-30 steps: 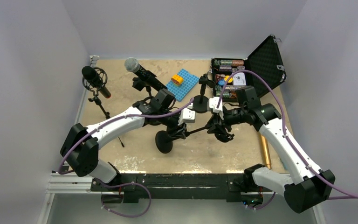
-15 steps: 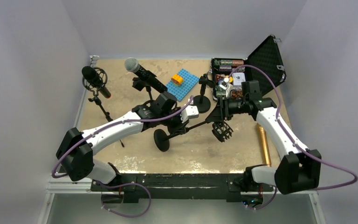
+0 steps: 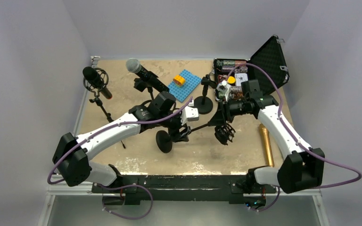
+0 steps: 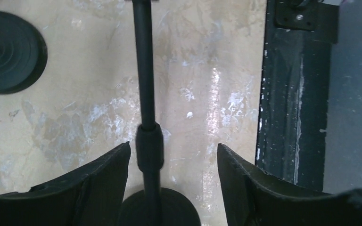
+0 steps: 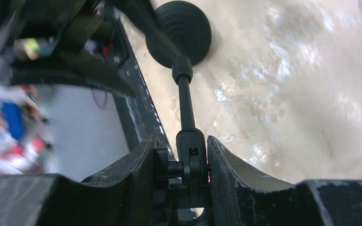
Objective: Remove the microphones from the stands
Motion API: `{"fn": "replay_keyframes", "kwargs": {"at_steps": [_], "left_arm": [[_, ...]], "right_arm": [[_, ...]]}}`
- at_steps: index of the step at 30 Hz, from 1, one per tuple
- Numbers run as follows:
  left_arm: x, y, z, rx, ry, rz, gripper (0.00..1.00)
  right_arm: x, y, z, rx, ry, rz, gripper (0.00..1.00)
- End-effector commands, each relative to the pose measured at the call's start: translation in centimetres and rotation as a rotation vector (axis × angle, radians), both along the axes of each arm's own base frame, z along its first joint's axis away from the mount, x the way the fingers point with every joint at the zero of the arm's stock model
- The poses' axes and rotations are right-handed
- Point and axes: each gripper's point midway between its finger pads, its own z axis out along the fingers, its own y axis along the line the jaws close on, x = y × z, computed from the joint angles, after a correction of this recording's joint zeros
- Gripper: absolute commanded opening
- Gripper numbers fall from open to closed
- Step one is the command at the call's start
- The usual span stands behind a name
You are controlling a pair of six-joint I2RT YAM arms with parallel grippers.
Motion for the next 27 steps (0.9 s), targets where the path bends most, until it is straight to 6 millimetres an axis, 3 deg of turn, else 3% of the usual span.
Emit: {"fn": "replay_keyframes", "kwargs": {"at_steps": [1, 6, 11, 14, 19, 27], "left_arm": [[-1.1, -0.3, 3.2, -0.077, -0.026, -0.166, 0.72], [-1.3, -0.7, 2.1, -0.091, 0.006, -0.235, 0.73], [-1.6, -0.6, -0.5, -0.049, 0.055, -0.280, 0.71], [-2.6, -0.6, -1.0, -0.062, 0.105, -0.313, 0.70], [-2.8, -1.8, -0.8, -0.116, 0.152, -0.322, 0.67], [-0.8, -3.3, -1.3, -0.137, 0.124, -0.254, 0.56]], "right_arm": [[-4.9, 1.0, 1.8, -0.071, -0.455, 0.428, 0.00], [-4.7, 1.4, 2.2, -0.133, -0.722, 0.487, 0.00], [-3.3, 0.9, 4.5, -0.202, -1.006, 0.489, 0.00], [-3.2, 0.7, 5.5, -0.220, -1.117, 0.503, 0.00], [-3.6, 0.6, 5.2, -0.240, -1.148, 0.539, 0.00], [-3.7, 0.9, 5.3, -0.233, -1.107, 0.509, 0.00]]}}
